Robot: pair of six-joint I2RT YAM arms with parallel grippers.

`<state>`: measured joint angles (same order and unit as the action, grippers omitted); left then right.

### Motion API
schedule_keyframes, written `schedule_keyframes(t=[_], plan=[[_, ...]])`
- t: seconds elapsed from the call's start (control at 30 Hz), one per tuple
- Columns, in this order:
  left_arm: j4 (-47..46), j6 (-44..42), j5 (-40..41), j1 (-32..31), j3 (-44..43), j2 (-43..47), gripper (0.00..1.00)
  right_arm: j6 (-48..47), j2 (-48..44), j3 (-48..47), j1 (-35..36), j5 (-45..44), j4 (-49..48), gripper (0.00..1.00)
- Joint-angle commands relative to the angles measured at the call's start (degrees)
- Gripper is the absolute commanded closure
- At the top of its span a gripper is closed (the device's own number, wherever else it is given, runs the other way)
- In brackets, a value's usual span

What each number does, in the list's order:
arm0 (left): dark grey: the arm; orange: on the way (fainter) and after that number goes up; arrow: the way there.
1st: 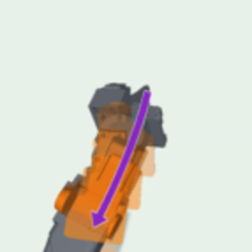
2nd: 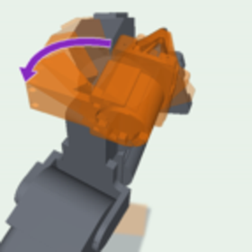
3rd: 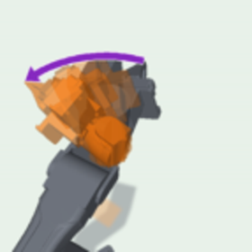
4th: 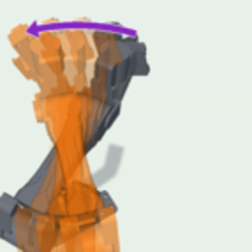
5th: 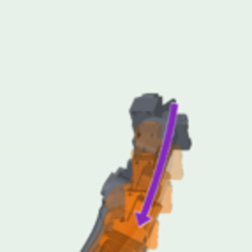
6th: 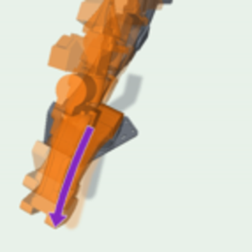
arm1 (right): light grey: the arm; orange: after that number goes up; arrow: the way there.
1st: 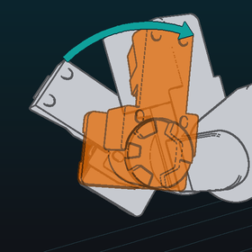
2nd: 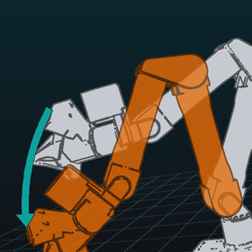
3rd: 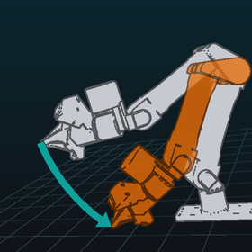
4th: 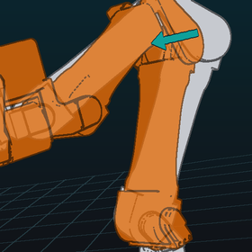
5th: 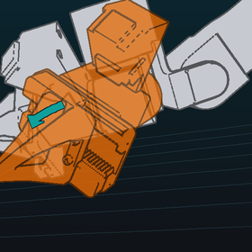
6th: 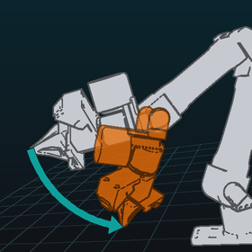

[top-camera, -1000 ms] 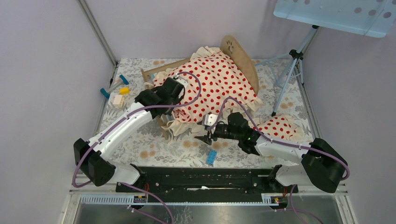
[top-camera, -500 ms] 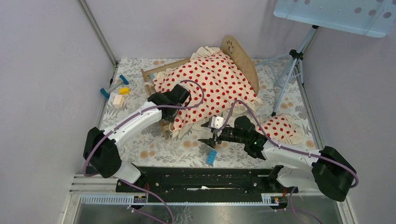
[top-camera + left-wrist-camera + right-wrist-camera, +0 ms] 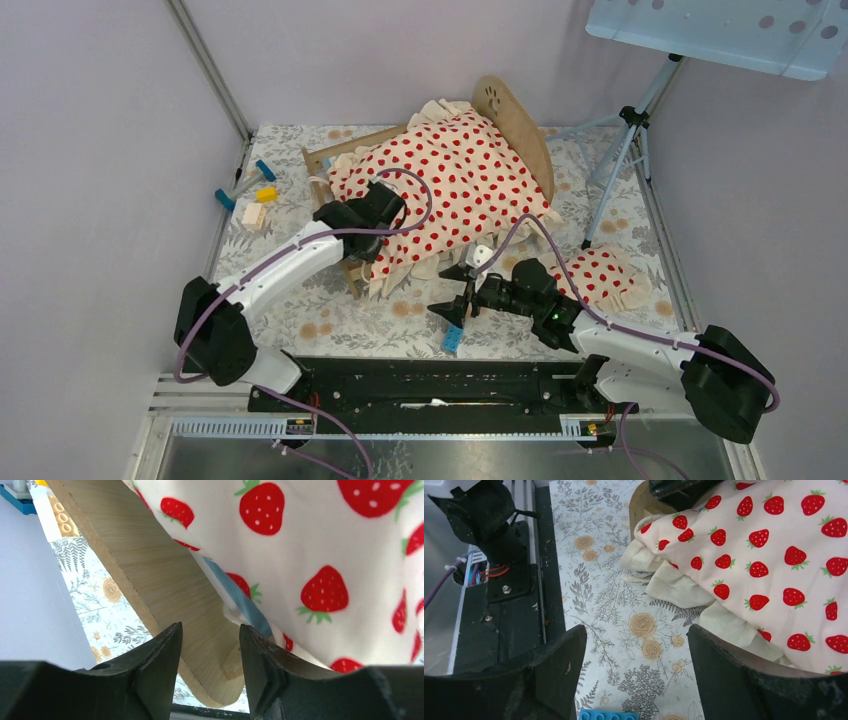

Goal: Set up the pet bed
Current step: Cross the ropes on the bed frame, then adjust the mattress on the bed frame.

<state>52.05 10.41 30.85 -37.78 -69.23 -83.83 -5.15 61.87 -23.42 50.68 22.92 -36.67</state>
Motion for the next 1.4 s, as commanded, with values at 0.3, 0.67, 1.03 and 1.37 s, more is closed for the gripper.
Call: schedule_keyframes(t=[0.3,0.67,1.03,1.37], plan=[[-5.58,8.16,-15.12,0.69,-0.59,21.75,0.34,23.03,1.83,-4.68,2.33,-29.33,6.26,0.19],[-17.30,16.90,-23.11,21.26,1.97,15.76,0.17,29.18,0.99,-12.92,2.38,-37.85,25.54,0.18],[-27.42,19.46,-29.85,27.80,-8.94,-1.28,0.19,21.98,12.44,-38.55,-13.62,-34.45,42.83,0.11],[-26.33,20.70,-29.19,28.64,-16.59,-12.94,0.21,16.11,40.01,-70.95,-27.54,-20.75,51.72,0.00]])
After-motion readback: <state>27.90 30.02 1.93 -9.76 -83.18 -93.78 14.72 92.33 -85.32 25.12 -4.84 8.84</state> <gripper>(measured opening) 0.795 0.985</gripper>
